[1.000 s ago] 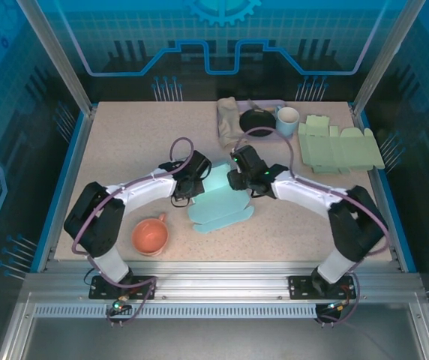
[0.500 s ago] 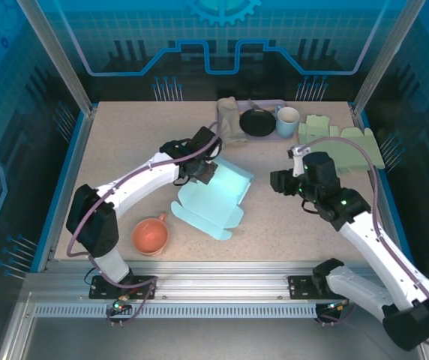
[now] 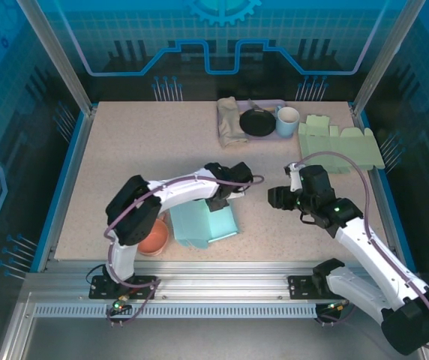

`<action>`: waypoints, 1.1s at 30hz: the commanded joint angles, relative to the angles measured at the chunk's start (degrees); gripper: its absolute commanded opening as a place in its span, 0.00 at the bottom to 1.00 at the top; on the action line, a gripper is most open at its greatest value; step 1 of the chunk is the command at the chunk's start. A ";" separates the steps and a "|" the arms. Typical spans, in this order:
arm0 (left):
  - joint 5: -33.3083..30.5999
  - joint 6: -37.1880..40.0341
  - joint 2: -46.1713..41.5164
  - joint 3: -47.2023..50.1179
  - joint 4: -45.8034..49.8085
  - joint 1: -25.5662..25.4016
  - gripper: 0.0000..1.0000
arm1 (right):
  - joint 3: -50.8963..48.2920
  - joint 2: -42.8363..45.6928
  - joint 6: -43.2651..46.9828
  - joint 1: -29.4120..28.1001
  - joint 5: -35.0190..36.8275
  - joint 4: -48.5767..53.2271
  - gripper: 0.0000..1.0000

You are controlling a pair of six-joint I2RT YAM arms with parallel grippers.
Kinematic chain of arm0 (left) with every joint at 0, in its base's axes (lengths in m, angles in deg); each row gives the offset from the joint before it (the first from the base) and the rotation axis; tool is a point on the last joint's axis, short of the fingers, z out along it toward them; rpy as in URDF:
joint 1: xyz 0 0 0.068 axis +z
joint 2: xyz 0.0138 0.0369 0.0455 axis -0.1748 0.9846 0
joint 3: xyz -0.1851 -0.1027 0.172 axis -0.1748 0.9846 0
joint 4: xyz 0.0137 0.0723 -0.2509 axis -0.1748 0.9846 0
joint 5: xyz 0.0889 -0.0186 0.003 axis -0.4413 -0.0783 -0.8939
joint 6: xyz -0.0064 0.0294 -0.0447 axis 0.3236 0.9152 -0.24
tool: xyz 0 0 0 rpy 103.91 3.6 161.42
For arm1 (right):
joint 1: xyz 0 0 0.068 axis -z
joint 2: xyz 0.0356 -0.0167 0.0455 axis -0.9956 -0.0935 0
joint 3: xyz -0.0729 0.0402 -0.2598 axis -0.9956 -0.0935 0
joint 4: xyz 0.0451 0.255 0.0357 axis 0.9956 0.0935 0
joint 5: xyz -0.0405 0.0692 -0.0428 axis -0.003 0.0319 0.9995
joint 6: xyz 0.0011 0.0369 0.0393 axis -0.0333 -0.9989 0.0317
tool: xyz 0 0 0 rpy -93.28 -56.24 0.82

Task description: Fold the paper box

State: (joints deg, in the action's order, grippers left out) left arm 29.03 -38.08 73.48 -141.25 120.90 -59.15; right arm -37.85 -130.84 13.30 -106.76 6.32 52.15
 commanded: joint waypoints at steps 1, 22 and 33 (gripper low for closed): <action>-7.99 2.98 4.90 0.05 1.68 -1.37 0.12 | -1.87 0.26 -1.80 0.60 -2.62 -2.31 0.59; -12.30 -0.63 5.13 -3.42 5.24 -1.99 0.37 | -5.24 1.94 -1.57 0.60 -2.06 -1.53 0.59; -12.09 -3.96 2.16 -6.59 7.97 -2.25 0.40 | -5.50 3.16 -1.62 0.60 -2.30 -0.78 0.59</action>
State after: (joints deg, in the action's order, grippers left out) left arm 18.14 -39.92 79.17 -144.97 125.60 -60.94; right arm -42.79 -128.72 11.84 -106.72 4.66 50.29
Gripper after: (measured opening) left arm 0.400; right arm 0.589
